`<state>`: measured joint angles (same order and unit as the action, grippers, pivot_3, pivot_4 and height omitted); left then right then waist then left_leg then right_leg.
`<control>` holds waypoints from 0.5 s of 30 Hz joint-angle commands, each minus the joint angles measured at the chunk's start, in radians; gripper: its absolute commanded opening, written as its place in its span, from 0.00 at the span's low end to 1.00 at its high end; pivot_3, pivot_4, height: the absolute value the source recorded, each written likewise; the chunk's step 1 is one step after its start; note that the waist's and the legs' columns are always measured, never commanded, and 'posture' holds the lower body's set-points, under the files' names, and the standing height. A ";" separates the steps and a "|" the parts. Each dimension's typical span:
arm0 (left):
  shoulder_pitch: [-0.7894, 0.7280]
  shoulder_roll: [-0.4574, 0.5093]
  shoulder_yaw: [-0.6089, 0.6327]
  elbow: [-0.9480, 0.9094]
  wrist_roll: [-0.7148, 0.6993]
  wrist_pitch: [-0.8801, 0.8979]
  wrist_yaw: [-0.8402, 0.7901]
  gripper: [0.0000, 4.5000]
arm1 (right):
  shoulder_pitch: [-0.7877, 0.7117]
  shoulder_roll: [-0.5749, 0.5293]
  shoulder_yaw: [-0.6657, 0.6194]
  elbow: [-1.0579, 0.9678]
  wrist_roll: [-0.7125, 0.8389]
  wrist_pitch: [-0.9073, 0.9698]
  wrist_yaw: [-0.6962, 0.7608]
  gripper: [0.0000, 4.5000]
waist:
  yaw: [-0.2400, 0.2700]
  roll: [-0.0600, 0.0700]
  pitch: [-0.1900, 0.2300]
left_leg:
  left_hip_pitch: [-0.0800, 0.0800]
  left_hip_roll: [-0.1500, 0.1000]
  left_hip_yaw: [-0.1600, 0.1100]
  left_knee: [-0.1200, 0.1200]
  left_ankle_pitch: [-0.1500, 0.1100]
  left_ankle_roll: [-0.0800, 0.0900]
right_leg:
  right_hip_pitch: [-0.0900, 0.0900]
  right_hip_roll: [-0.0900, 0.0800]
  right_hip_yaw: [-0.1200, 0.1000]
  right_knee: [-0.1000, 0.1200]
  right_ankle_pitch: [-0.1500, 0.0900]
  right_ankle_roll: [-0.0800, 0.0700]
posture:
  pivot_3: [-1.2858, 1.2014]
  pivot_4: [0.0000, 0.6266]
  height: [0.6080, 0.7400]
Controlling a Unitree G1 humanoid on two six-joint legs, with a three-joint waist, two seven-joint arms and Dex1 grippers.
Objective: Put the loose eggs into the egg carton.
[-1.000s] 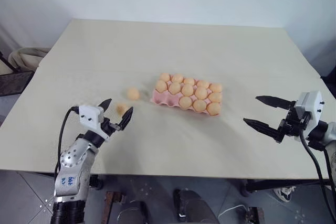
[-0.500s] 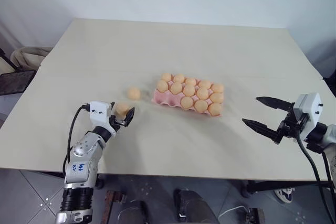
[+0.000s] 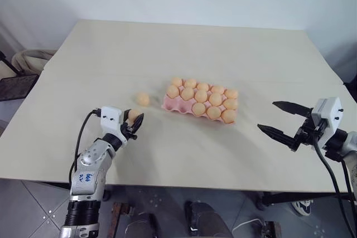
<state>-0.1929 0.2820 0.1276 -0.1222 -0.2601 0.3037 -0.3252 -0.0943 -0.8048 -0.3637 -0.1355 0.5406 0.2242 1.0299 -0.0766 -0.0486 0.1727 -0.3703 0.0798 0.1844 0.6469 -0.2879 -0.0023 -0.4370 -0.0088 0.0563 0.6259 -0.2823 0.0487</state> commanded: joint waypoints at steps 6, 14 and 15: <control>-0.120 -0.076 -0.133 -0.106 -0.045 0.082 -0.034 0.48 | -0.012 0.002 -0.019 -0.013 0.016 -0.008 -0.006 1.00 | 0.009 0.000 0.000 | 0.000 -0.001 0.000 0.001 0.000 0.000 | 0.000 0.000 0.000 0.000 0.000 0.000 | 0.52 0.24 1.00; -0.345 -0.172 -0.213 0.230 0.060 -0.020 -0.027 0.48 | 0.047 0.004 -0.054 -0.060 0.049 -0.009 0.007 1.00 | 0.020 0.000 0.000 | 0.000 -0.003 -0.002 0.001 0.004 0.006 | 0.001 0.000 0.001 -0.001 0.001 0.002 | 0.52 0.24 1.00; -0.368 -0.178 -0.215 0.274 0.069 -0.040 -0.030 0.48 | 0.053 0.005 -0.059 -0.064 0.050 -0.009 0.001 1.00 | 0.020 0.000 0.000 | 0.000 -0.003 -0.002 0.001 0.004 0.007 | 0.001 0.000 0.001 -0.001 0.001 0.002 | 0.52 0.24 1.00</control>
<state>-0.5283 0.1130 -0.0799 0.1192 -0.2115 0.3120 -0.3471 -0.0440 -0.8000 -0.3751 -0.1648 0.5721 0.2235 1.0376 -0.0565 -0.0484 0.1728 -0.3707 0.0764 0.1825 0.6473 -0.2844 0.0044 -0.4360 -0.0092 0.0575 0.6242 -0.2812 0.0510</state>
